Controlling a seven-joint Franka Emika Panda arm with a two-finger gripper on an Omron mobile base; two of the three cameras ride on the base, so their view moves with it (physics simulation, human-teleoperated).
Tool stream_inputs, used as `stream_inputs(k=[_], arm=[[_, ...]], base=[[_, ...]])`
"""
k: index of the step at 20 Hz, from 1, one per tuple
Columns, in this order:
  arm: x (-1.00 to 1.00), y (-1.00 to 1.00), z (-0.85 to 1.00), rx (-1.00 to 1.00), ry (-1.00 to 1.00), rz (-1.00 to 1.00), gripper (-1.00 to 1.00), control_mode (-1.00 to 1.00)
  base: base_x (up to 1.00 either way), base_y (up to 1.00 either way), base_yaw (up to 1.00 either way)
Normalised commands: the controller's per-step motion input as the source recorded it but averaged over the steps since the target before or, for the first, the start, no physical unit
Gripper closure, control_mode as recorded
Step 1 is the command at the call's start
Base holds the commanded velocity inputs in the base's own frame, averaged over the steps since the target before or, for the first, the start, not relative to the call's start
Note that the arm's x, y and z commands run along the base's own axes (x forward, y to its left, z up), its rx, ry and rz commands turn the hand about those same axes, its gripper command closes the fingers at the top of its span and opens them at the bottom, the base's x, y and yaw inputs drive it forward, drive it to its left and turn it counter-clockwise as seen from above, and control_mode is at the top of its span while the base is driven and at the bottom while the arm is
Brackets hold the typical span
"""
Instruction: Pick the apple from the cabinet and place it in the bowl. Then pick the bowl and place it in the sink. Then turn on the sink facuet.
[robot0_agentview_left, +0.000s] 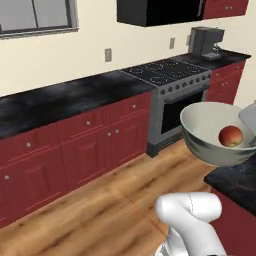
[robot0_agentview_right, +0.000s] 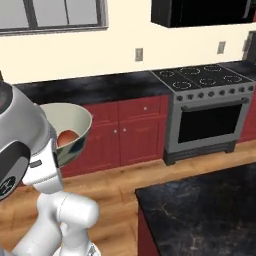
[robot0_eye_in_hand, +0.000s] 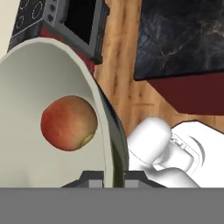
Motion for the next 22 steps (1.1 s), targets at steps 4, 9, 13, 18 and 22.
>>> stream_inputs(k=[4, 9, 13, 18, 22], arm=[[0.00, 0.00, 0.00, 0.00, 0.00, 0.00, 1.00, 1.00], [0.00, 0.00, 0.00, 0.00, 0.00, 0.00, 1.00, 1.00], [0.00, 0.00, 0.00, 0.00, 0.00, 0.00, 1.00, 1.00], [0.00, 0.00, 0.00, 0.00, 0.00, 0.00, 1.00, 1.00], [0.00, 0.00, 0.00, 0.00, 0.00, 0.00, 1.00, 1.00]], base=[[0.00, 0.06, -0.67], [0.00, 0.24, -0.58], [0.17, 0.60, -0.54], [0.15, 0.84, -0.50], [0.01, 0.99, -0.39]])
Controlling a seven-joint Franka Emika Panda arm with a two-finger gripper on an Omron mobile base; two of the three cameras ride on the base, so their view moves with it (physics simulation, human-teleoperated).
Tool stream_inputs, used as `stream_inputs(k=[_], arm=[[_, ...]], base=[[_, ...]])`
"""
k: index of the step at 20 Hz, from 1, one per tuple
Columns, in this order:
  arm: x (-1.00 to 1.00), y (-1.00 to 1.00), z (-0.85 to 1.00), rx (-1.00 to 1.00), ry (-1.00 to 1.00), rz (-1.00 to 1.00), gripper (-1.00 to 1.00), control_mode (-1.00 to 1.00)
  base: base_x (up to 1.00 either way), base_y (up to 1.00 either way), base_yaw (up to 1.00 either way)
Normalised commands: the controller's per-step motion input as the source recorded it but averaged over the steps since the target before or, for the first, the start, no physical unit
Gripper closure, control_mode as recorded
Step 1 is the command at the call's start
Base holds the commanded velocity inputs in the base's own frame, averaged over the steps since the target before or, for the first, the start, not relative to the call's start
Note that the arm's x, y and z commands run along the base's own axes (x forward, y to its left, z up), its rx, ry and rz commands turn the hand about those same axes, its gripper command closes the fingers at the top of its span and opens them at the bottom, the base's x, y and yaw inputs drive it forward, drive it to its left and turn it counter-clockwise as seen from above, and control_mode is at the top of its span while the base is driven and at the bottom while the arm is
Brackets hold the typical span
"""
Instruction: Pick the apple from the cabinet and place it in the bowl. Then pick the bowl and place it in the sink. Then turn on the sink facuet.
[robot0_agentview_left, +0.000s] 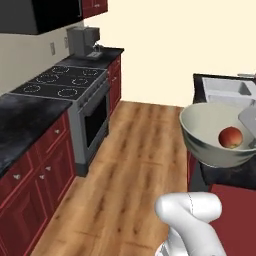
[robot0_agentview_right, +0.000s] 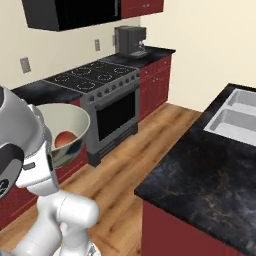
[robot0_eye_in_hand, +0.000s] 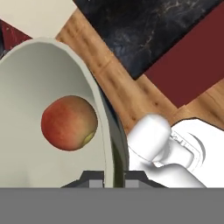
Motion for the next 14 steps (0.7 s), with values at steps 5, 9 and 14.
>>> stream_inputs(k=[5, 9, 14], arm=[[0.00, 0.00, 0.00, 0.00, 0.00, 0.00, 1.00, 1.00], [0.00, 0.00, 0.00, 0.00, 0.00, 0.00, 1.00, 1.00], [0.00, 0.00, 0.00, 0.00, 0.00, 0.00, 1.00, 1.00]], base=[[0.29, 0.88, -0.41], [0.72, 0.69, -0.42], [0.95, 0.55, -0.40]])
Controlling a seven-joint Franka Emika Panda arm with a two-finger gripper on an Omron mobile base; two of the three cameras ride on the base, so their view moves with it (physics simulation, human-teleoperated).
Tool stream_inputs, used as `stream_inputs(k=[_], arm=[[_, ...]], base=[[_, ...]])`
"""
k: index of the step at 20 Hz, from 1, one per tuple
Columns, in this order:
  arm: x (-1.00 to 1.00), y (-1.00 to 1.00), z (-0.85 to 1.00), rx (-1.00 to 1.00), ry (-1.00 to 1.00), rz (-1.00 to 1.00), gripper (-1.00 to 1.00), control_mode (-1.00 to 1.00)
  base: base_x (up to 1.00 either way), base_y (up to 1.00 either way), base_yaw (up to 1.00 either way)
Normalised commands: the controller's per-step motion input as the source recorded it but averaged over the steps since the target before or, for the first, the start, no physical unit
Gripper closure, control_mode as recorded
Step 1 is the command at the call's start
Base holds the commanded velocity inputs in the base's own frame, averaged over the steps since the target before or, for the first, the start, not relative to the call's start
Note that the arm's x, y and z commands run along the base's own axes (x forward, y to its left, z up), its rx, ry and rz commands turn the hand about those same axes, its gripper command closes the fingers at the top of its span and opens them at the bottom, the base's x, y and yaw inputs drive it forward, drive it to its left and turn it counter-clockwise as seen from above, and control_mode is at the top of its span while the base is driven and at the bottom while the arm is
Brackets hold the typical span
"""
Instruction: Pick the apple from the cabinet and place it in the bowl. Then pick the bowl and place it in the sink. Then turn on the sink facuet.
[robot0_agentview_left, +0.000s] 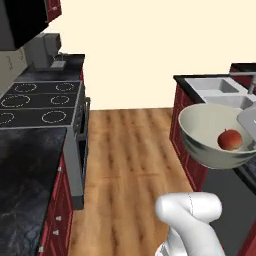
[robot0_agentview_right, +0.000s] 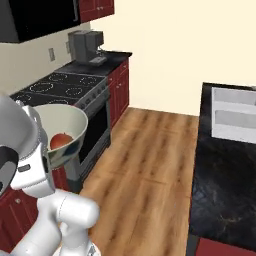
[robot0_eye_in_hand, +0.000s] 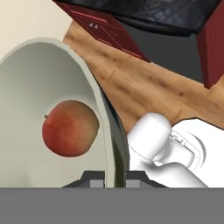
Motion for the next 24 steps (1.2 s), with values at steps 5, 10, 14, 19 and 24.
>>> stream_inputs(k=[5, 10, 14, 19, 24], arm=[[0.00, 0.00, 0.00, 0.00, 0.00, 0.00, 1.00, 1.00], [0.00, 0.00, 0.00, 0.00, 0.00, 0.00, 1.00, 1.00], [0.00, 0.00, 0.00, 0.00, 0.00, 0.00, 1.00, 1.00], [0.00, 0.00, 0.00, 0.00, 0.00, 0.00, 1.00, 1.00], [0.00, 0.00, 0.00, 0.00, 0.00, 0.00, 1.00, 1.00]], base=[[0.93, 0.02, -0.36], [0.84, 0.00, -0.33], [0.87, 0.26, -0.29], [0.81, 0.21, -0.29], [0.40, 0.13, -0.58]])
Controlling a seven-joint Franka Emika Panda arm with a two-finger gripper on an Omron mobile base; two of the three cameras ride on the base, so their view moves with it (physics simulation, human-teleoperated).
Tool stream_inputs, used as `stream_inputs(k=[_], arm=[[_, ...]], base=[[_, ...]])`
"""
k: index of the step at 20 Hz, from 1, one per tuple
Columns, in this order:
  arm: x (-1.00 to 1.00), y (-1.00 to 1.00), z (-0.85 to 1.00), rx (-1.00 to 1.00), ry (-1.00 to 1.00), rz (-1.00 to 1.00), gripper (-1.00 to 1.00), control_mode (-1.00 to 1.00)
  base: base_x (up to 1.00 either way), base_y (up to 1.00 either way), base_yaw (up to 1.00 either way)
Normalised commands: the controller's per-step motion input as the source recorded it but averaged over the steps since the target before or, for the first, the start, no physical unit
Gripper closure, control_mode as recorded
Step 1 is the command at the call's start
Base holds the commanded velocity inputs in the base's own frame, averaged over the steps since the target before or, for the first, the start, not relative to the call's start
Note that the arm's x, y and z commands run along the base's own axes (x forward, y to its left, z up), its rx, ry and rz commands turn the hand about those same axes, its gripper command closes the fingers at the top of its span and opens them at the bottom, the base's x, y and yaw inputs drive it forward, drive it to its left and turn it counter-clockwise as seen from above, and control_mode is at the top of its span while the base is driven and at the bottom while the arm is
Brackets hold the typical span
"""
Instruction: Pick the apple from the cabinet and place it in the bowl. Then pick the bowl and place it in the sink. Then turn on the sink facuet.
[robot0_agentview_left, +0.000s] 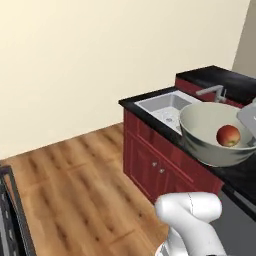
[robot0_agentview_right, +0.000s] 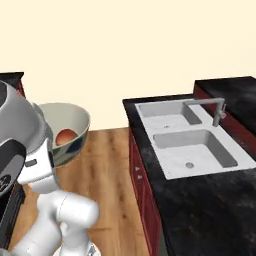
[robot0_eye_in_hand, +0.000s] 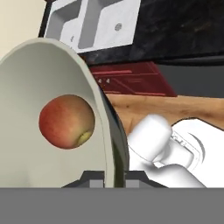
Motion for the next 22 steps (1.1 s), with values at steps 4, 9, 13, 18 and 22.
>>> stream_inputs(k=[4, 9, 13, 18, 22], arm=[[0.00, 0.00, 0.00, 0.00, 0.00, 0.00, 1.00, 1.00], [0.00, 0.00, 0.00, 0.00, 0.00, 0.00, 1.00, 1.00], [0.00, 0.00, 0.00, 0.00, 0.00, 0.00, 1.00, 1.00], [0.00, 0.00, 0.00, 0.00, 0.00, 0.00, 1.00, 1.00], [0.00, 0.00, 0.00, 0.00, 0.00, 0.00, 1.00, 1.00]], base=[[0.06, 0.44, -0.72], [0.19, 0.46, -0.74], [0.03, 0.81, -0.65], [0.05, 0.93, -0.58], [0.26, 0.64, -0.54]])
